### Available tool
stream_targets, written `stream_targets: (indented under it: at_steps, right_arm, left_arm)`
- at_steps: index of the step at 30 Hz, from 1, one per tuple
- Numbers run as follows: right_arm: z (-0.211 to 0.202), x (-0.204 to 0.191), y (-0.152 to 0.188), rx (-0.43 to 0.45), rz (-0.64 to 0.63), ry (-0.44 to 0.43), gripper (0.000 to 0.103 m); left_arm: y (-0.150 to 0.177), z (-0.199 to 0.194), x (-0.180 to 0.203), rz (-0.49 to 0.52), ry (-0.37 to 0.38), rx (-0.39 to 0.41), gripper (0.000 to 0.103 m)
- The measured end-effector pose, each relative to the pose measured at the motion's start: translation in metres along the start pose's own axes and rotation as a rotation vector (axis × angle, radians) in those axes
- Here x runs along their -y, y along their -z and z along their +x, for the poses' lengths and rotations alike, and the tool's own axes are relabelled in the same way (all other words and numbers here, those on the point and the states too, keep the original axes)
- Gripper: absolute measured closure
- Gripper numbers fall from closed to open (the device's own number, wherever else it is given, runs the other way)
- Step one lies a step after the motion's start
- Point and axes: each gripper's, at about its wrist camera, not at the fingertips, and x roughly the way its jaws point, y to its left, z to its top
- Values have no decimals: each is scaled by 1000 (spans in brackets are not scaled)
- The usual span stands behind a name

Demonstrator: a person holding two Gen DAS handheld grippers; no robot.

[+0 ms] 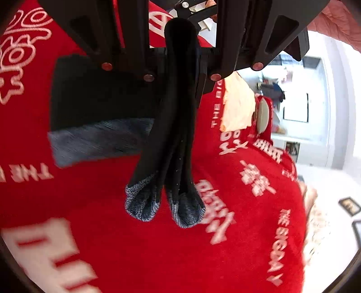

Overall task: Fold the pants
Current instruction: 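Lay the folded end down with the right tool and open both tools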

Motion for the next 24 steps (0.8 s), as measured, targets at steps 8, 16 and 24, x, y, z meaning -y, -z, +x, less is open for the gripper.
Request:
stream_targets:
  at_steps: [8,16,24]
  right_arm:
    - [4,93,25,-4,147,59,85]
    - [6,119,37,12,185,64,85]
    - [3,102,41,28,146,194,73]
  left_arm:
    - [24,51,49,87,5,-128,75]
    - [30,47,57,133,-14,-148,35]
    - [36,15,14,61,-35,-169,35]
